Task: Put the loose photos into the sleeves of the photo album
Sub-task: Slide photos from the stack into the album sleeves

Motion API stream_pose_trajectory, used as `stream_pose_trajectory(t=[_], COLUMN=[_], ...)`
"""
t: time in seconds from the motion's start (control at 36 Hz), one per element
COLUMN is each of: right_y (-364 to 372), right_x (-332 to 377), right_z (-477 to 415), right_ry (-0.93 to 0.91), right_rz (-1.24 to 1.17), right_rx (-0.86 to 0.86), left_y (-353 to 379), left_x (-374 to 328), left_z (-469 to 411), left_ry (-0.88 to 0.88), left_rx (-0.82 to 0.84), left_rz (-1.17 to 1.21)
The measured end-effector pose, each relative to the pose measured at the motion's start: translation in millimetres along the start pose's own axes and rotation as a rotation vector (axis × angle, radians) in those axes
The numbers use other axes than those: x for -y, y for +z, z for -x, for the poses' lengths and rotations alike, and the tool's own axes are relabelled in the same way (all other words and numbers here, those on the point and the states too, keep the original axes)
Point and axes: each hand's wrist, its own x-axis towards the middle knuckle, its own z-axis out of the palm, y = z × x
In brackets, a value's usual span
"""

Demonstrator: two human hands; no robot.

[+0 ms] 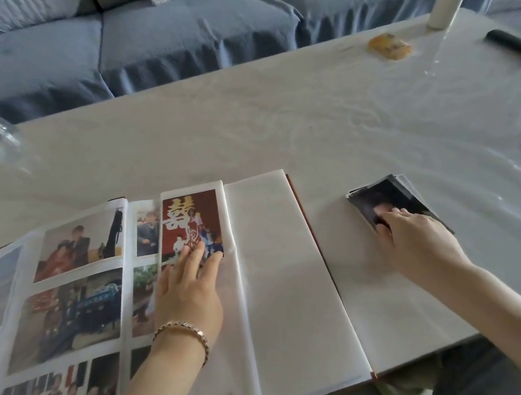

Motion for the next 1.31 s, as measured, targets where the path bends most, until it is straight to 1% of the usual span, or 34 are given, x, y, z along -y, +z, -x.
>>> stream_pose_trajectory(t=[0.11, 0.14, 0.17, 0.19, 0.25, 0.28, 0.31, 0.33, 0.36, 0.42, 0.44, 0.47, 0.5, 0.58, 0.64, 0.67, 0.75, 0.81, 0.83, 0.89, 0.94, 0.97, 1.03, 1.08, 1.14, 1.19, 1.31], right_y=[-4.2, -4.1, -3.7, -4.1, -6.7, -7.7, -9.0, -9.7, -10.0, -7.3, -4.2, -0.7, 2.5, 7.1, 5.6, 3.5, -9.5, -17.9, -20.0, -22.2, -21.6, -20.0, -17.8, -17.5, -16.8, -14.6, -10.8], right_x=[-5.2, -5.3, -4.6, -3.4, 3.5, 8.6, 14.9, 21.7, 29.2, 44.4, 51.4, 57.7, 63.2, 74.0, 77.3, 78.2, 79.4, 79.6, 79.4, 80.0, 81.9, 82.5, 83.4, 82.7, 79.8, 75.6, 70.6], right_z=[0.3, 0.6, 1.8, 4.5, 11.2, 14.6, 18.0, 20.9, 24.6, 32.6, 36.6, 40.0, 42.8, 48.5, 51.8, 53.2, 55.0, 52.6, 50.4, 45.2, 44.2, 44.6, 45.6, 46.6, 47.2, 47.6, 49.4], right_ry=[0.083, 0.093, 0.075, 0.028, -0.128, -0.225, -0.329, -0.428, -0.513, -0.654, -0.713, -0.757, -0.792, -0.833, -0.768, -0.703, -0.406, -0.254, -0.238, -0.272, -0.266, -0.254, -0.232, -0.203, -0.172, -0.149, -0.102], right_rz=[-0.098, -0.117, -0.144, -0.175, -0.211, -0.229, -0.255, -0.287, -0.316, -0.358, -0.372, -0.385, -0.392, -0.4, -0.508, -0.588, -0.823, -0.868, -0.863, -0.881, -0.925, -0.93, -0.898, -0.886, -0.891, -0.886, -0.857], right_rx=[-0.053, -0.094, -0.171, -0.263, -0.515, -0.61, -0.67, -0.698, -0.695, -0.62, -0.571, -0.524, -0.479, -0.34, -0.244, -0.209, -0.152, -0.063, 0.002, 0.151, 0.292, 0.328, 0.336, 0.289, 0.215, 0.126, -0.008], left_y=[0.2, 1.1, 3.3, 6.6, 12.8, 11.9, 8.2, 0.0, -9.3, -25.0, -29.0, -32.7, -34.8, -33.4, -27.9, -25.7, -25.8, -29.5, -30.4, -31.1, -30.5, -30.3, -29.3, -26.4, -22.0, -15.0, 4.5], left_x=[-0.9, -0.7, 0.3, 1.5, 2.0, -0.7, -5.0, -12.2, -20.2, -32.5, -36.5, -40.3, -43.3, -43.4, -35.9, -30.7, -17.0, -11.2, -8.9, -4.8, -1.2, 0.1, 2.5, 4.7, 8.6, 14.3, 24.3], left_z=[-1.3, -1.5, -1.8, -2.8, -5.1, -5.4, -4.6, -2.0, 0.7, 2.2, 3.0, 4.9, 6.5, 8.4, 6.8, 6.0, 6.8, 9.7, 10.9, 13.1, 14.0, 13.7, 13.0, 14.3, 16.6, 18.6, 22.8], left_ry=[-0.004, 0.0, 0.001, 0.005, 0.037, 0.051, 0.049, 0.029, 0.005, -0.005, -0.016, -0.026, -0.038, -0.21, -0.284, -0.288, -0.173, -0.064, -0.02, 0.037, 0.049, 0.044, 0.029, 0.029, 0.038, 0.053, 0.129], left_rx=[-0.012, -0.023, -0.043, -0.082, -0.234, -0.3, -0.313, -0.254, -0.12, 0.146, 0.244, 0.302, 0.299, 0.142, 0.075, 0.05, 0.01, 0.012, 0.011, -0.001, -0.031, -0.048, -0.074, -0.112, -0.155, -0.154, 0.009], left_rz=[0.013, 0.037, 0.078, 0.141, 0.295, 0.388, 0.512, 0.681, 0.869, 1.225, 1.358, 1.461, 1.495, 1.471, 1.422, 1.373, 1.213, 1.105, 1.054, 0.958, 0.916, 0.911, 0.907, 0.885, 0.813, 0.646, 0.173])
